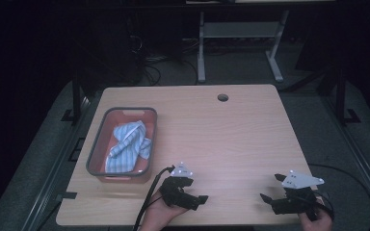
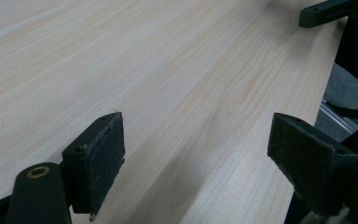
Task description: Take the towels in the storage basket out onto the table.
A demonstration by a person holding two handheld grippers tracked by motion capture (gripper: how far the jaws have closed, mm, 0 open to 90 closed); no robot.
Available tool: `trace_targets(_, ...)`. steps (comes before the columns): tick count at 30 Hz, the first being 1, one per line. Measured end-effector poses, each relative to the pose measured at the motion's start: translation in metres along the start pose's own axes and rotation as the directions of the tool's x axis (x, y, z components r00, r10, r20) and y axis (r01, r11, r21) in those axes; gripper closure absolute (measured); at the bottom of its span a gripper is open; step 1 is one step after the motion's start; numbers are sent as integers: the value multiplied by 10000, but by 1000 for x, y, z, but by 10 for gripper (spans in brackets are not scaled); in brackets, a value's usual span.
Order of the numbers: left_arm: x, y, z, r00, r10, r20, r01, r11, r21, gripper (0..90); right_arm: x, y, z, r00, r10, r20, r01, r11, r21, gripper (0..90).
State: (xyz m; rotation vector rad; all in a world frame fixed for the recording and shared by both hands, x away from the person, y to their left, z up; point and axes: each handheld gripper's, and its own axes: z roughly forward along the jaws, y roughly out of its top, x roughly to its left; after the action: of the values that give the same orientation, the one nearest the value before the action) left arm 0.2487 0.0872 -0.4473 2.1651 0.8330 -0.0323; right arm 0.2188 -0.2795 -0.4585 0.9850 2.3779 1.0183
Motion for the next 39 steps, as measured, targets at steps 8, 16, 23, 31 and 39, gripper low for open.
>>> trace_targets(8, -1, -1, 1, 9999, 48, -106, -46, 9999, 157, 186, 0, 1, -1, 10000, 1, -8, -1, 10000, -73, 138)
trace_targets(16, -4, -1, 0, 9997, 188, -151, -186, 9997, 182, 187, 1, 1, 0, 10000, 52, -31, -52, 10000, -47, 138)
trace_targets(23, -7, 1, -2, 9991, 343, -250, -341, 9994, 101, 188, 2, 1, 0, 10000, -11, -26, 11, 10000, -81, 138)
trace_targets(31, -6, 8, -3, 9992, 367, -158, -368, 9993, -51, 189, 4, 2, -1, 9999, -65, -77, 64, 9999, -160, 138)
trace_targets(39, 1, 30, -8, 9990, 401, -182, -406, 9988, -285, 188, 4, 2, -2, 10000, 51, -19, -52, 9998, -204, 138)
